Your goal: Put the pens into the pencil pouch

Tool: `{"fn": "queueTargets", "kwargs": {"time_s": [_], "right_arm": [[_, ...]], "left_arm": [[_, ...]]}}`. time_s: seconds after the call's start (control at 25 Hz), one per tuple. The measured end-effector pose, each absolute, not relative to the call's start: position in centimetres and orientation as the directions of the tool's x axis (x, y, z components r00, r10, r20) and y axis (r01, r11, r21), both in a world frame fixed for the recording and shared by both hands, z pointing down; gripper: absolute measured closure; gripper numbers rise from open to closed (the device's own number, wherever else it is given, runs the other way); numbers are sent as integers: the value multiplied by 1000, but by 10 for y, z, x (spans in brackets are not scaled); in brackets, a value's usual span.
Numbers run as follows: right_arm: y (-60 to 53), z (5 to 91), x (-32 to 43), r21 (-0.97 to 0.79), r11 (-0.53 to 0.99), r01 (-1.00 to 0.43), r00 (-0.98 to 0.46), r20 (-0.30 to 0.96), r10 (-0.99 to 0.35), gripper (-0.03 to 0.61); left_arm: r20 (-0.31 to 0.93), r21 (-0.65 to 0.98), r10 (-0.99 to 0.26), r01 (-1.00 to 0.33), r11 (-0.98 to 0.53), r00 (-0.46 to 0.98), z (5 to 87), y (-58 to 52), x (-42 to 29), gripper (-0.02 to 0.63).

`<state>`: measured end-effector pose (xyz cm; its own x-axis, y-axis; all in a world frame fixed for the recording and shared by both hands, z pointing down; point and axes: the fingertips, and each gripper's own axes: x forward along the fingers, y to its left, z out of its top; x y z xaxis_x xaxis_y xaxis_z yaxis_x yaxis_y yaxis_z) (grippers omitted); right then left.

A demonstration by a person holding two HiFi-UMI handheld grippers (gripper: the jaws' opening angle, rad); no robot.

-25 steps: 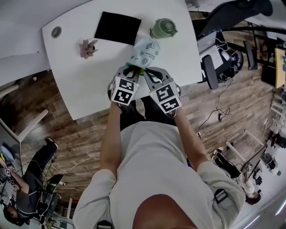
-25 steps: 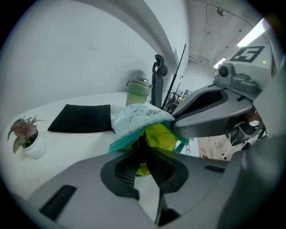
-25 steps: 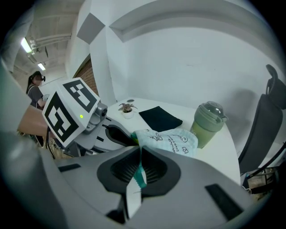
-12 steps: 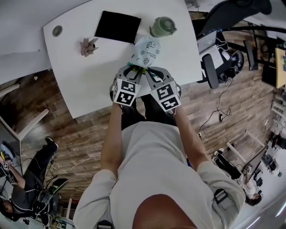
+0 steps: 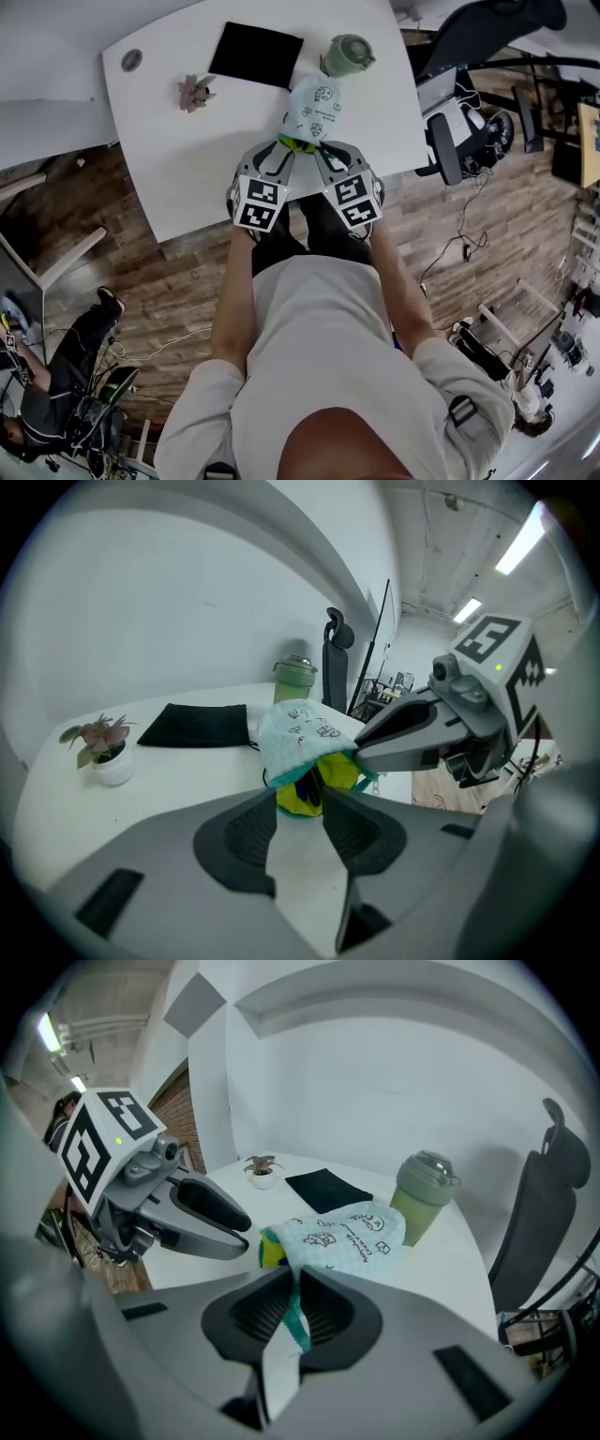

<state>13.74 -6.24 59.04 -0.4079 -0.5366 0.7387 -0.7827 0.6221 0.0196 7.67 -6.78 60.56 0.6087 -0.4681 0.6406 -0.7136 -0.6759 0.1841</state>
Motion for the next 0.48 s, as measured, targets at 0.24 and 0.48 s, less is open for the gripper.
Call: {"fn": "queueTargets", "kwargs": {"time_s": [0.24, 0.48], "right_arm": [[-56, 593, 140, 31, 590, -807, -387, 726, -568, 521], [-58, 567, 145, 69, 542, -838, -369, 659, -655, 477]], "left_arm": [[615, 155, -511, -727, -668, 601, 585, -65, 58, 462], [562, 123, -561, -732, -670, 608, 550, -70, 46, 456]]}}
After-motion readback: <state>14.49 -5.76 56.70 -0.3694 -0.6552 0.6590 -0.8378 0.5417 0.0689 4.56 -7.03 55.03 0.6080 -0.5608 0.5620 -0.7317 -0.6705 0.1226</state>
